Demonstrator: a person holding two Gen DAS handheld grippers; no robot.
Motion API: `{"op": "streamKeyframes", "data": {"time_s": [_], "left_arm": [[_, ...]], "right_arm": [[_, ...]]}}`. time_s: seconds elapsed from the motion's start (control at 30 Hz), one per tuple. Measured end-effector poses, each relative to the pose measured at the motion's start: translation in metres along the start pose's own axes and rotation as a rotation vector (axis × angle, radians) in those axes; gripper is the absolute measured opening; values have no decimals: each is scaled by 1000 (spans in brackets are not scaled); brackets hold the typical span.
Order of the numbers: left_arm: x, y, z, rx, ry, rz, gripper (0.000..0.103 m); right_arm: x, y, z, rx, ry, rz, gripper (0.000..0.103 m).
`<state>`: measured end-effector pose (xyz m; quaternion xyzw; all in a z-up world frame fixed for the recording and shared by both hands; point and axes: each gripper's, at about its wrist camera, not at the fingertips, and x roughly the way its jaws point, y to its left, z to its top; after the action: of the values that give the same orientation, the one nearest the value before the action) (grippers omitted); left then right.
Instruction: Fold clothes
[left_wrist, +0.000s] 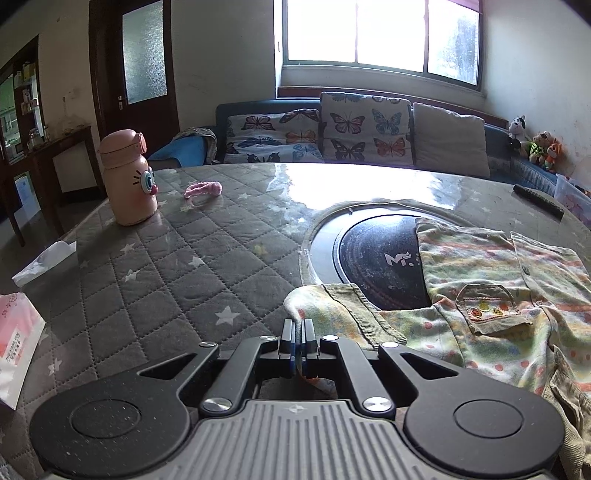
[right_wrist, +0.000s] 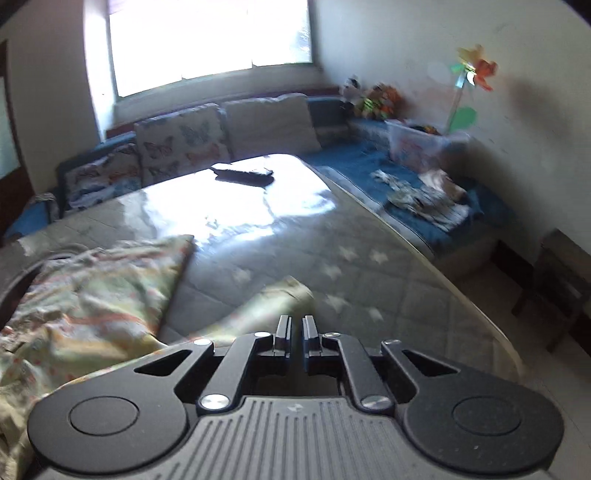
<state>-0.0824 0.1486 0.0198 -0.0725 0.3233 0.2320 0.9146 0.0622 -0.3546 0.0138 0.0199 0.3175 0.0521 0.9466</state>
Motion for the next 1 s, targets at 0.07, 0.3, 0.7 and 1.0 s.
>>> {"op": "streamKeyframes", "data": {"time_s": [0.07,0.3,0.7,1.0], "left_arm": [[0,2,2,1,3,-1,7],[-9,1,6,13,-21,0,11],[-15,2,14,0,-46,9,37],[-4,-17,18,15,-48,-54,37]], "right_arm": [[-2,-8,-9,15,22,-29,8],[2,15,6,-14,-22,49,17],[78,69,-4,-98,135,98,37],[75,73,-16,-150,127,40,10]]}}
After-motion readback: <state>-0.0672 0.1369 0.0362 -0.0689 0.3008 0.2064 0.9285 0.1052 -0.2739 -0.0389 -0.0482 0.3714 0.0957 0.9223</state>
